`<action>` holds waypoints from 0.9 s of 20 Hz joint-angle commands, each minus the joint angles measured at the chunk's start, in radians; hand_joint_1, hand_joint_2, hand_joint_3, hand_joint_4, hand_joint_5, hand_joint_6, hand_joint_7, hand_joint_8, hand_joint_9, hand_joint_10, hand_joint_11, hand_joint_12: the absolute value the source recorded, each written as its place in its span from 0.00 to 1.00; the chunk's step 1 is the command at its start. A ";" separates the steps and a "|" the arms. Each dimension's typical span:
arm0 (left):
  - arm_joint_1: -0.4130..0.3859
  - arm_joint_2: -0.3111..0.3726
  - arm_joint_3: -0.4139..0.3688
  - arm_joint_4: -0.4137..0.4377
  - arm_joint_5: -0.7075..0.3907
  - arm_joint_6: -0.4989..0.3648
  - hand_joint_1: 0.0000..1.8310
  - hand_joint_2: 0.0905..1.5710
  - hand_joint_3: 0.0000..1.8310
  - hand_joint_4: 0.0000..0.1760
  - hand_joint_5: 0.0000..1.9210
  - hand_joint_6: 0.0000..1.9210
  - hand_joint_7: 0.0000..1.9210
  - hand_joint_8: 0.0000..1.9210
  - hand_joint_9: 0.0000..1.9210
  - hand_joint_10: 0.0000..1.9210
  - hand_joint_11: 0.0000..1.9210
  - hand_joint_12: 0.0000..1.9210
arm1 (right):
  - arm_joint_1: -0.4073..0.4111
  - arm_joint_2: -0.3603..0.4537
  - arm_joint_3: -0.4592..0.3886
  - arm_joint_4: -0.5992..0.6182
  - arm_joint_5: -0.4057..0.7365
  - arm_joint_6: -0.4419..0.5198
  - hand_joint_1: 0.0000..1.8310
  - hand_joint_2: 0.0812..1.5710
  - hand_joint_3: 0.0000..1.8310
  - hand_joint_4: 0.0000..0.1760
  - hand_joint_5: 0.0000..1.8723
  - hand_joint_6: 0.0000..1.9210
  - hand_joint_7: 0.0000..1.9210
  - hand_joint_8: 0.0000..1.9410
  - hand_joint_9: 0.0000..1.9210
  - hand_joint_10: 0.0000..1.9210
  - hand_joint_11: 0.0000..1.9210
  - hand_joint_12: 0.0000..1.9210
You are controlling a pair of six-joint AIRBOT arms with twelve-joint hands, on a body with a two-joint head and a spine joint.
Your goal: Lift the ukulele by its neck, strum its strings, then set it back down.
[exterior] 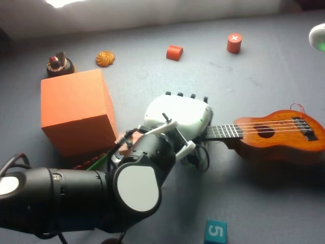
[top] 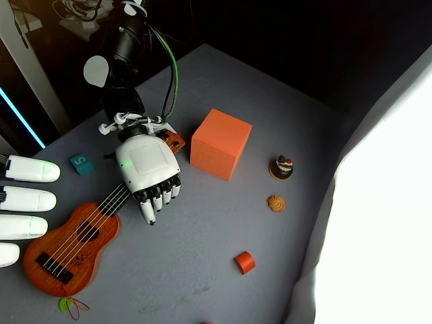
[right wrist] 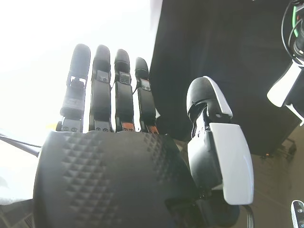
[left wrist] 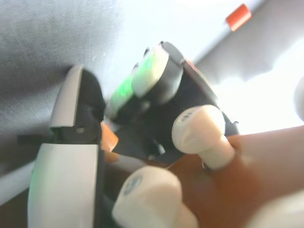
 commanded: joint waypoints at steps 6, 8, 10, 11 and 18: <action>-0.009 -0.011 0.001 0.074 0.052 0.007 0.37 0.73 0.00 0.00 0.17 0.40 0.24 0.33 0.22 0.60 0.18 0.72 | 0.006 0.006 0.001 0.020 0.116 0.004 0.18 0.83 0.00 0.00 0.20 0.01 0.21 0.00 0.16 0.09 0.00 0.62; -0.010 -0.007 0.001 0.074 0.051 0.010 0.34 0.73 0.00 0.14 0.19 0.25 0.26 0.14 0.23 0.48 0.14 0.68 | 0.006 0.006 0.001 0.020 0.116 0.004 0.18 0.82 0.00 0.00 0.20 0.01 0.21 0.00 0.16 0.09 0.00 0.62; -0.011 -0.002 0.000 0.074 0.040 0.015 0.32 0.73 0.00 0.26 0.19 0.14 0.27 0.04 0.24 0.34 0.09 0.67 | 0.006 0.006 0.001 0.019 0.116 0.004 0.18 0.83 0.00 0.00 0.20 0.01 0.22 0.00 0.16 0.09 0.00 0.62; -0.013 0.002 -0.001 0.074 0.034 0.019 0.31 0.73 0.00 0.31 0.20 0.10 0.27 0.02 0.24 0.30 0.07 0.67 | 0.006 0.006 0.001 0.019 0.116 0.004 0.17 0.83 0.00 0.00 0.20 0.02 0.21 0.00 0.16 0.09 0.00 0.62; -0.035 0.044 -0.020 0.042 -0.008 0.060 0.20 0.66 0.00 0.70 0.01 0.00 0.01 0.00 0.08 0.01 0.00 0.50 | 0.006 0.006 0.001 0.018 0.116 0.003 0.18 0.82 0.00 0.00 0.20 0.02 0.21 0.00 0.16 0.10 0.00 0.61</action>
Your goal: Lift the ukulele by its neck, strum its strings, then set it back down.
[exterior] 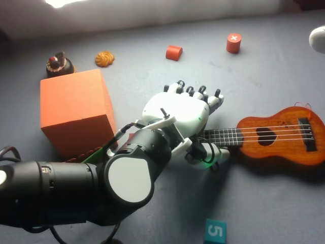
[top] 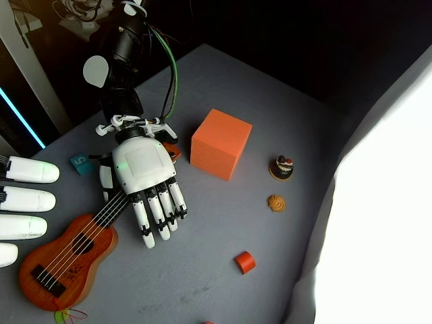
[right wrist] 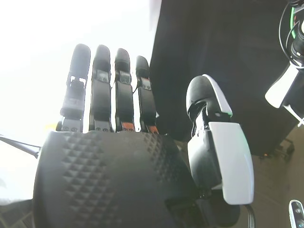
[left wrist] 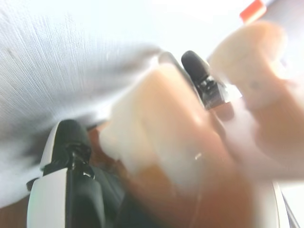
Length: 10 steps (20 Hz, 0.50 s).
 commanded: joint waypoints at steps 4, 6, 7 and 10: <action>-0.023 0.015 -0.022 0.039 0.053 0.024 0.12 0.55 0.00 0.90 0.00 0.00 0.00 0.00 0.00 0.00 0.00 0.26 | 0.008 0.006 0.001 0.026 0.113 0.003 0.17 0.83 0.00 0.00 0.20 0.01 0.21 0.00 0.16 0.10 0.00 0.61; -0.033 0.027 -0.035 0.020 0.044 0.051 0.10 0.53 0.00 0.95 0.00 0.00 0.00 0.00 0.00 0.00 0.00 0.12 | 0.008 0.006 0.001 0.026 0.113 0.003 0.18 0.83 0.00 0.00 0.20 0.01 0.21 0.00 0.16 0.10 0.00 0.60; -0.042 0.036 -0.044 0.005 0.029 0.074 0.09 0.52 0.00 0.94 0.00 0.00 0.00 0.00 0.00 0.00 0.00 0.05 | 0.008 0.006 0.001 0.026 0.113 0.003 0.16 0.83 0.00 0.00 0.20 0.01 0.22 0.00 0.17 0.10 0.00 0.61; -0.073 0.068 -0.075 -0.061 -0.011 0.153 0.07 0.53 0.00 0.88 0.00 0.00 0.00 0.00 0.00 0.00 0.02 0.01 | 0.007 0.006 0.001 0.025 0.113 0.003 0.17 0.83 0.00 0.00 0.19 0.01 0.21 0.00 0.17 0.10 0.00 0.61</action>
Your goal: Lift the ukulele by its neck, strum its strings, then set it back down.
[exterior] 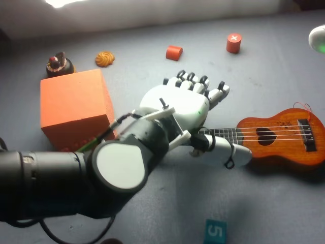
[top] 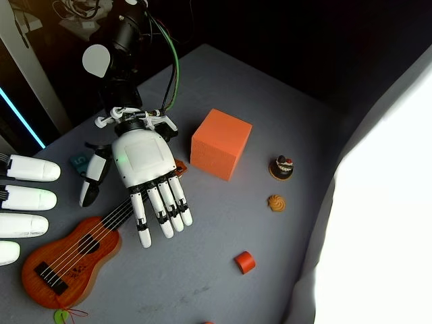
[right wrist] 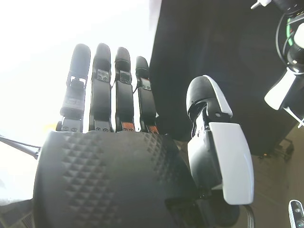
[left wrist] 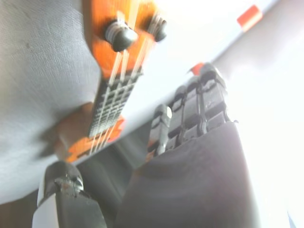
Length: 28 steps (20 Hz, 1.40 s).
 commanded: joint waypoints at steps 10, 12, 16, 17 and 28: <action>-0.195 0.133 -0.092 -0.224 -0.131 0.321 0.02 0.72 0.01 0.16 0.23 0.05 0.27 0.05 0.26 0.08 0.01 0.68 | 0.006 0.006 0.001 0.025 0.115 0.003 0.18 0.81 0.00 0.00 0.25 0.04 0.30 0.01 0.20 0.27 0.00 0.72; -0.235 0.173 -0.115 -0.271 -0.152 0.371 0.02 0.76 0.00 0.00 0.36 0.05 0.44 0.06 0.40 0.19 0.12 0.71 | 0.005 0.006 0.001 0.025 0.115 0.003 0.20 0.81 0.00 0.00 0.27 0.16 0.37 0.04 0.21 0.49 0.00 0.84; -0.291 0.234 -0.155 -0.383 -0.165 0.480 0.00 0.79 0.00 0.00 0.52 0.08 0.53 0.29 0.46 0.55 0.33 0.77 | 0.005 0.006 0.001 0.024 0.115 0.003 0.24 0.79 0.00 0.00 0.30 0.51 0.39 0.44 0.30 0.71 0.13 0.96; -0.306 0.244 -0.164 -0.410 -0.171 0.505 0.00 0.80 0.00 0.00 0.56 0.13 0.55 0.37 0.49 0.57 0.37 0.80 | 0.005 0.006 0.001 0.023 0.115 0.003 0.23 0.80 0.00 0.00 0.31 0.54 0.39 0.53 0.32 0.77 0.18 0.99; -0.424 0.282 -0.199 -0.539 -0.180 0.605 0.00 0.82 0.00 0.00 0.49 0.42 0.61 0.31 0.53 0.61 0.41 0.89 | 0.004 0.006 0.001 0.020 0.115 0.003 0.18 0.84 0.00 0.00 0.41 0.60 0.47 0.62 0.40 0.79 0.27 1.00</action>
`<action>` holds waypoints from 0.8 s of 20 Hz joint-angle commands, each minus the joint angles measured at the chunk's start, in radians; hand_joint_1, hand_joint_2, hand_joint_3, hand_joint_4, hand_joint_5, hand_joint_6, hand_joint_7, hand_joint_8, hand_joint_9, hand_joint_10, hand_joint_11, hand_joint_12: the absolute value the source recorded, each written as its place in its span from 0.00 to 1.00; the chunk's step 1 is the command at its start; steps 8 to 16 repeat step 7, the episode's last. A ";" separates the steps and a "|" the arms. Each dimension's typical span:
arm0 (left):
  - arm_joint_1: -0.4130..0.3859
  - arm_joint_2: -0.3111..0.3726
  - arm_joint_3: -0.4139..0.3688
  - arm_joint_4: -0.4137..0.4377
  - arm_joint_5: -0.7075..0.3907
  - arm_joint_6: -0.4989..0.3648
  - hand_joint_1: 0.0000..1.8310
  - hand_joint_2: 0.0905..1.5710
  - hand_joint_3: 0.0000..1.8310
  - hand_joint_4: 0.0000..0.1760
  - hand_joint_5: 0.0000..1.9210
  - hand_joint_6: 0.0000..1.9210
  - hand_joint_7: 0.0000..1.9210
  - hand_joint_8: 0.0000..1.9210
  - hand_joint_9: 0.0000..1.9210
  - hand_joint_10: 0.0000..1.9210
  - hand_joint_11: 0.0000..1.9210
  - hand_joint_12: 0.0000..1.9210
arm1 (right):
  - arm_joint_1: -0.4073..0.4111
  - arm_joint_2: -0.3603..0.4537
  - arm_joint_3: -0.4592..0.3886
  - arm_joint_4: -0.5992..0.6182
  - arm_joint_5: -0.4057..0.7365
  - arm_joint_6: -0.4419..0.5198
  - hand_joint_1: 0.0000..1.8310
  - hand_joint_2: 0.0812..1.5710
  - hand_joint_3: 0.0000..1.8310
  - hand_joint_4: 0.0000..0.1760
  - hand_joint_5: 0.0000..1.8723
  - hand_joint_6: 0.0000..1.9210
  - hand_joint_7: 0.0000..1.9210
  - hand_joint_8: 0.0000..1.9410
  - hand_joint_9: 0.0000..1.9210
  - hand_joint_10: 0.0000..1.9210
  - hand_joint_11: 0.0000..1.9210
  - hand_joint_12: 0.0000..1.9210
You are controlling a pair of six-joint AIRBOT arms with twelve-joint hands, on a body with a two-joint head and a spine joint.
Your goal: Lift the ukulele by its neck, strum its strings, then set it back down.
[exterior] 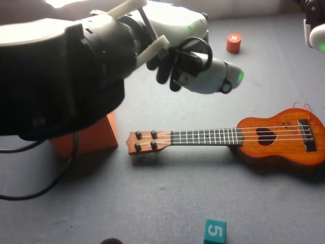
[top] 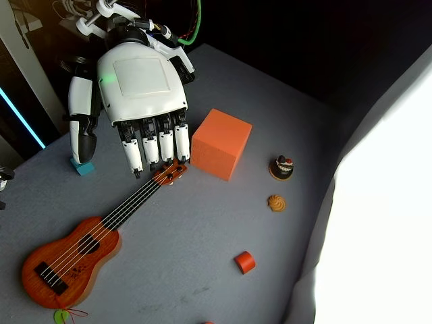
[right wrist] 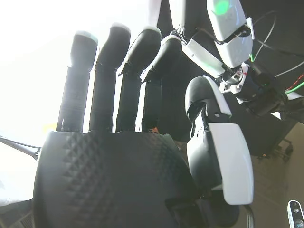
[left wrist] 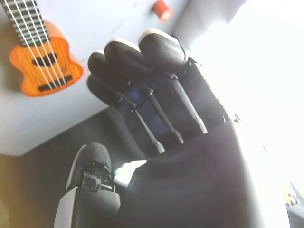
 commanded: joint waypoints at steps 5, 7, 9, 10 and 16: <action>-0.029 0.017 0.002 0.057 -0.013 0.013 0.00 0.82 0.00 0.00 0.45 0.47 0.57 0.46 0.52 0.73 0.41 0.97 | 0.006 0.006 0.001 0.023 0.113 0.004 0.21 0.84 0.00 0.00 0.39 0.66 0.45 0.67 0.41 0.85 0.33 1.00; -0.031 0.020 0.002 0.057 -0.013 0.016 0.00 0.82 0.00 0.00 0.46 0.49 0.56 0.46 0.51 0.72 0.41 0.96 | 0.006 0.006 0.001 0.023 0.113 0.004 0.22 0.84 0.00 0.00 0.39 0.66 0.47 0.68 0.42 0.85 0.34 1.00; -0.031 0.020 0.002 0.057 -0.013 0.016 0.00 0.82 0.00 0.00 0.46 0.49 0.56 0.46 0.51 0.72 0.41 0.96 | 0.006 0.006 0.001 0.023 0.113 0.004 0.22 0.84 0.00 0.00 0.39 0.66 0.47 0.68 0.42 0.85 0.34 1.00; -0.031 0.020 0.002 0.057 -0.013 0.016 0.00 0.82 0.00 0.00 0.46 0.49 0.56 0.46 0.51 0.72 0.41 0.96 | 0.006 0.006 0.001 0.023 0.113 0.004 0.22 0.84 0.00 0.00 0.39 0.66 0.47 0.68 0.42 0.85 0.34 1.00; -0.031 0.020 0.002 0.057 -0.013 0.016 0.00 0.82 0.00 0.00 0.46 0.49 0.56 0.46 0.51 0.72 0.41 0.96 | 0.006 0.006 0.001 0.023 0.113 0.004 0.22 0.84 0.00 0.00 0.39 0.66 0.47 0.68 0.42 0.85 0.34 1.00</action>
